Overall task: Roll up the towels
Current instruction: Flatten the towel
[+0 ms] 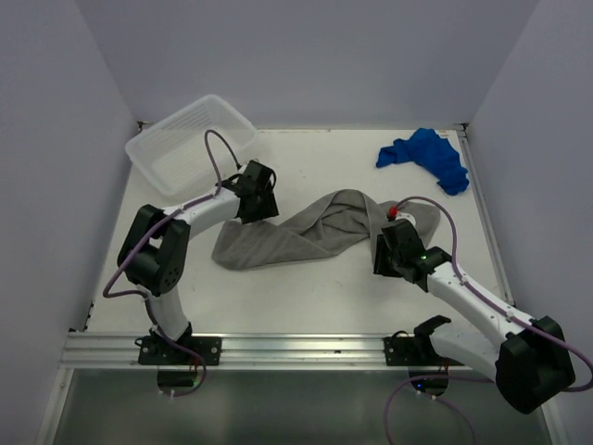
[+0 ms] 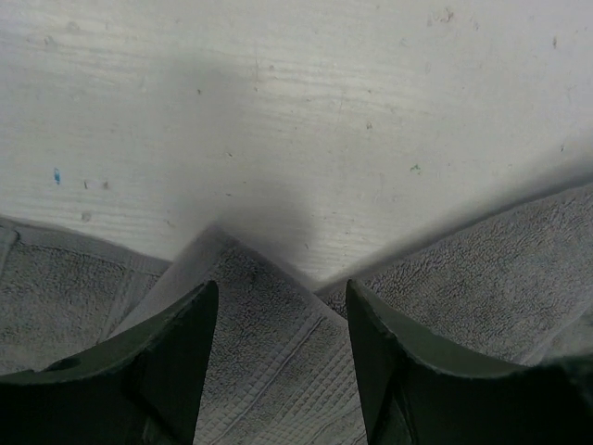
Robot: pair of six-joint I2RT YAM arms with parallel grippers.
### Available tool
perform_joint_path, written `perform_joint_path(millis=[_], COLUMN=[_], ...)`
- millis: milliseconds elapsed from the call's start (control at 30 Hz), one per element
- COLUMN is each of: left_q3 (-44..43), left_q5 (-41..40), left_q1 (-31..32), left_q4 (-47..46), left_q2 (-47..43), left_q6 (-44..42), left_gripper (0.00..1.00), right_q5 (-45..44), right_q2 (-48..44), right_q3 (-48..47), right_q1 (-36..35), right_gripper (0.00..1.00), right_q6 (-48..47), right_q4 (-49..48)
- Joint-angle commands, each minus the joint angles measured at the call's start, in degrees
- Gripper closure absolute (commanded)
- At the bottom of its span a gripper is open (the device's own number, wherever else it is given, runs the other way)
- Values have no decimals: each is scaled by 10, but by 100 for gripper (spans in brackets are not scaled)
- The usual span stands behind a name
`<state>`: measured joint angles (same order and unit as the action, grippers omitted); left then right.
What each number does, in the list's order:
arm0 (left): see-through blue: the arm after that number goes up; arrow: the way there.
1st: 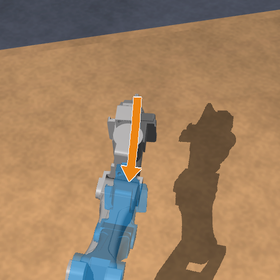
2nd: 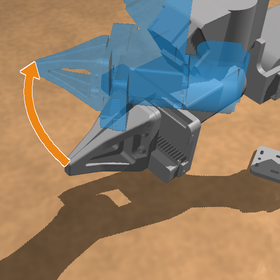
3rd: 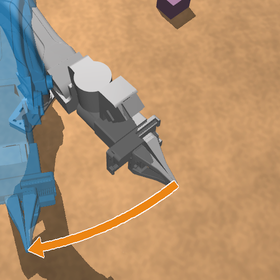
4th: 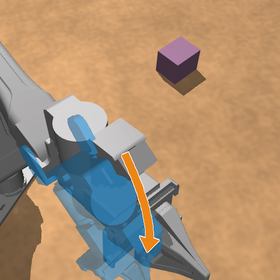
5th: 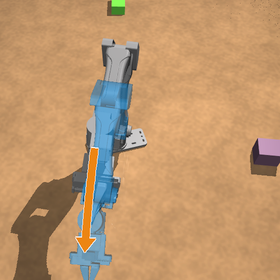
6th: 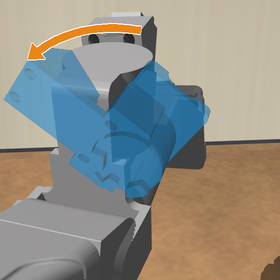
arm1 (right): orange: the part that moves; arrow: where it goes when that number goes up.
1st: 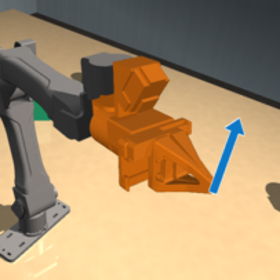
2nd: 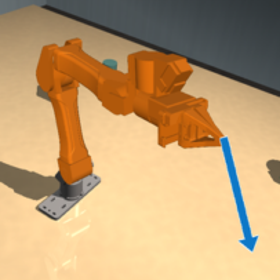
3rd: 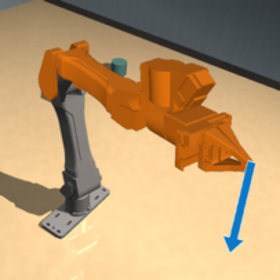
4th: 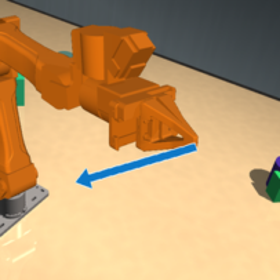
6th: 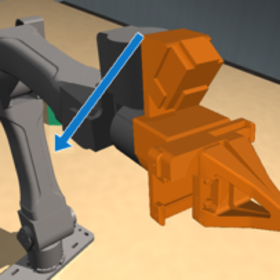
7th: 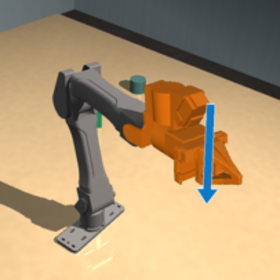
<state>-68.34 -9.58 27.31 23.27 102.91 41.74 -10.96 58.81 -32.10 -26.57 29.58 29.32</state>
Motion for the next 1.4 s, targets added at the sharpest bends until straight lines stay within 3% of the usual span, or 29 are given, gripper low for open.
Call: perform_joint_path(millis=[0,367,1067,1367], left_q3=[-34,-49,-89,-101], left_q5=[-28,-113,-139,-148], left_q1=[13,18,20,20], left_q4=[53,84,100,84], left_q2=[22,54,83,103], left_q6=[41,75,99,99], left_gripper=[39,42,45,53], right_q5=[-6,28,43,44], right_q2=[-5,-26,-54,-48], right_q3=[7,27,39,38], right_q1=[2,2,2,2], right_gripper=[60,60,60,61], right_q6=[-8,-8,-6,-8], right_q4=[-27,-49,-51,-55])
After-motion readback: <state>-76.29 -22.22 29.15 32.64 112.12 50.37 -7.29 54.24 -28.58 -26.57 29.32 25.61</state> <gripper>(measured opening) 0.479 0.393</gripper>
